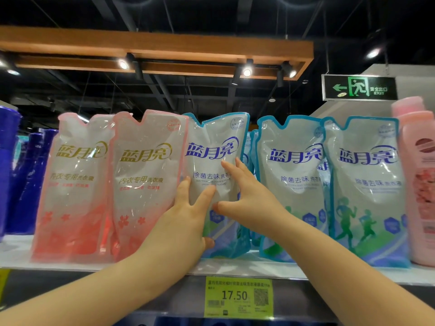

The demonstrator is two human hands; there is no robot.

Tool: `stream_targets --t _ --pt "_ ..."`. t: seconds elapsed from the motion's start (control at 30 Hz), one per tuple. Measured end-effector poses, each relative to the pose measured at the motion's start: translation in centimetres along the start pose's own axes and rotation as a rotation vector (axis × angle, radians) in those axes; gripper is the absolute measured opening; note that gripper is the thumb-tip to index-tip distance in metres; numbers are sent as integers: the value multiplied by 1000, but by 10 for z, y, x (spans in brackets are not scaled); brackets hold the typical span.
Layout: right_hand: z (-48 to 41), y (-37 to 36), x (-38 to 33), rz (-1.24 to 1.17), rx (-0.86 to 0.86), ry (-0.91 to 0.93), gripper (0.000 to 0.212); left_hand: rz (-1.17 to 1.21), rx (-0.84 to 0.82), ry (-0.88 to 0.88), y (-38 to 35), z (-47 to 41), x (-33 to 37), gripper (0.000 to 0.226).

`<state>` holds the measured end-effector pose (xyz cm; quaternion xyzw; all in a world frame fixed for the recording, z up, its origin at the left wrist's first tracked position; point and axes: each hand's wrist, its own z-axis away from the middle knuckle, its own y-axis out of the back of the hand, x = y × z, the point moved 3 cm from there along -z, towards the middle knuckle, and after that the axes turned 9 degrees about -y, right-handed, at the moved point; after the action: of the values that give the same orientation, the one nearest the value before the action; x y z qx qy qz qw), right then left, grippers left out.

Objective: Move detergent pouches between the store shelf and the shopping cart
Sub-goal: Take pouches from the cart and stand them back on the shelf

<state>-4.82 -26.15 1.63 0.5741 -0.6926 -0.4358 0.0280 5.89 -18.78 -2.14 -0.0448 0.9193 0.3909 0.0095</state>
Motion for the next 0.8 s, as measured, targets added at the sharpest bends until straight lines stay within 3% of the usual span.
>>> stream_targets --t 0.27,0.5,0.8 --pt "11 -1 12 169 36 -119 86 3 -25 -90 -2 -2 0 92" --pt "42 -6 16 451 29 -56 84 104 -26 -98 -2 -4 -5 93" --pt "40 -8 16 422 54 -81 87 183 8 -114 -2 -5 -6 93"
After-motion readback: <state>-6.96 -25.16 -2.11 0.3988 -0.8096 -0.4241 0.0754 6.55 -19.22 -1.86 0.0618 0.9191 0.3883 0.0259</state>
